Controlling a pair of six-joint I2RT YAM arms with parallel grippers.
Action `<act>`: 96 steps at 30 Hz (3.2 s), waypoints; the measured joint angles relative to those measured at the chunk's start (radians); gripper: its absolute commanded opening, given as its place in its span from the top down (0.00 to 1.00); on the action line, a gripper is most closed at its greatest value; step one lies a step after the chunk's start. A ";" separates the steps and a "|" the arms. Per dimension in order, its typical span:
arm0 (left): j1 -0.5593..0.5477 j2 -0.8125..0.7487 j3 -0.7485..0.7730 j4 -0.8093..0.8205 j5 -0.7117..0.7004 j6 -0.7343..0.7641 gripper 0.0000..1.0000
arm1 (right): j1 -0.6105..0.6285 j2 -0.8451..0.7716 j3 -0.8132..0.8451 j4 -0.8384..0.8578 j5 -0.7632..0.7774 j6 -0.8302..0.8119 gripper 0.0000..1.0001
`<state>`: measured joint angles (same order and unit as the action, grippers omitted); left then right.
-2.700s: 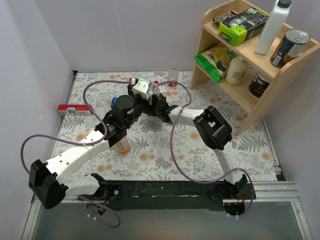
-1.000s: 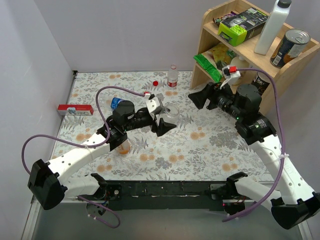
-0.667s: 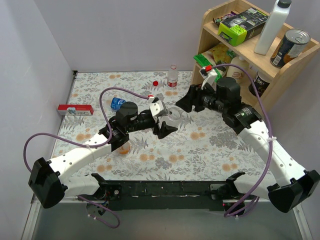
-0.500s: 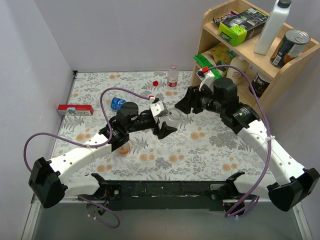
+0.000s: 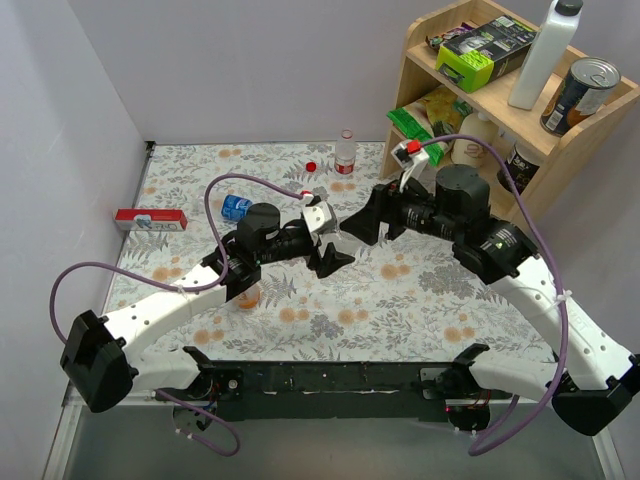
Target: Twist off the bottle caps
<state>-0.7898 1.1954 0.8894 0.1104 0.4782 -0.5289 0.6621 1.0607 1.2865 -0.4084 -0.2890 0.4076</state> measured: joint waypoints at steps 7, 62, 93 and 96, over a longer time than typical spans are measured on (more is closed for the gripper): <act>0.000 0.011 0.000 -0.013 -0.005 -0.002 0.51 | 0.081 0.039 0.000 -0.047 0.059 -0.018 0.16; 0.004 0.014 0.002 -0.008 -0.168 -0.042 0.02 | -0.046 0.208 0.108 -0.106 0.422 -0.164 0.94; 0.235 0.053 0.012 0.026 -0.569 -0.116 0.02 | -0.081 0.842 0.212 0.257 0.463 -0.269 0.94; 0.230 0.053 0.012 0.026 -0.572 -0.113 0.02 | -0.079 0.846 0.211 0.282 0.474 -0.275 0.92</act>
<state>-0.5598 1.2484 0.9012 0.1360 -0.0940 -0.6422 0.5831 1.9064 1.4975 -0.1268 0.1852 0.1322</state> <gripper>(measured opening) 0.982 0.573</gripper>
